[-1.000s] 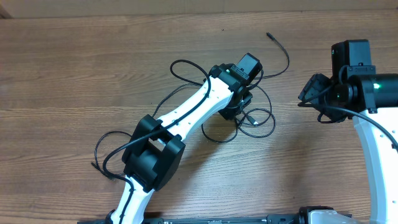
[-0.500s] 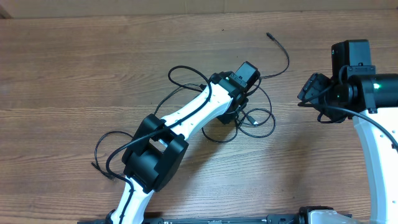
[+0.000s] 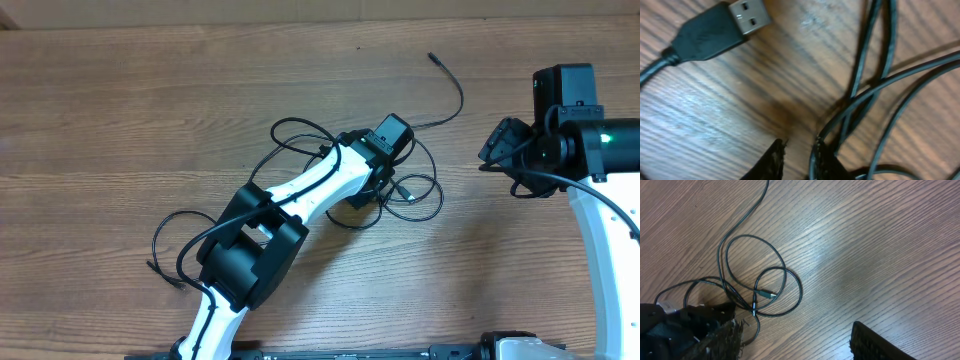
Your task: Untangle cables
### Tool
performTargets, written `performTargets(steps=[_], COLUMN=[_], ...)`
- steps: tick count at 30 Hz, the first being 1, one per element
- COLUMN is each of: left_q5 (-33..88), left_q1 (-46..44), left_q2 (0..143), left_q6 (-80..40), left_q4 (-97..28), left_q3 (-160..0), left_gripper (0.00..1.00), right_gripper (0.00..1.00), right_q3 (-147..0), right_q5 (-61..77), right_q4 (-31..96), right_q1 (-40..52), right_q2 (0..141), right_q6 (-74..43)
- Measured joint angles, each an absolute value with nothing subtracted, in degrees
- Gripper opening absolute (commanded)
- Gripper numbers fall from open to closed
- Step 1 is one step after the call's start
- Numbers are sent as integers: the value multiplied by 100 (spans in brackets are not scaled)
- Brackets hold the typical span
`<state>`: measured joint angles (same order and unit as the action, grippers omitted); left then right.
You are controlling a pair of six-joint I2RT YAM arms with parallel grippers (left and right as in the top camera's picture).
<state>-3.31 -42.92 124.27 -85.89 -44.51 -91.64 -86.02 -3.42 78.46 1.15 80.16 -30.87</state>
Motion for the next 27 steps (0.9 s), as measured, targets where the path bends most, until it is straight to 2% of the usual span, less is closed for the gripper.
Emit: performTargets(steps=[7,8,9,10,11,14,16,19,25,27], left_q5=[-373,-373,-373,-370,-366,-250,-40,165,285,285], left_q1=[-4305,-4305,-4305,-4305,-4305,-4281,-4226,-4171,-4136,-4136], left_q2=[12427,12427,12427,12427,12427,12427,12427,12427,12427,12427], left_q6=[-8182,-8138,-8114,-8082,-8051,-7913,-7651,-7317,-6897,-6853], left_q4=[-5041,-5081,-5089,-5078,-5039,-4825,-4598,-4466,-4475,-4506], left_q3=[-9126,-9124,-9120,-9120,-9120,-9115,-9113,-9113,-9111,-9111], left_gripper=[15,17,27,28,27,13,10,13,27,28], right_gripper=[67,67,67,67,68,68,68,68,68,69], right_q3=[-8602,-8602,-8602,-8602,-8602,-8602,-8602,-8602,-8602,-8602], right_q5=[-342,-342,-342,-342,-342,-344,-342,-342,-342,-342], right_q4=[7854,7859,7859,7861,7859,7861,7861,7839,7815,7815], right_q1=[115,115,115,115,115,115,115,117,115,115], right_q2=[8016,8016,8016,8016,8016,8016,8016,8016,8016,8016], right_q6=[-3087,-3085,-3089,-3085,-3087,-3087,-3085,-3087,-3089,-3087])
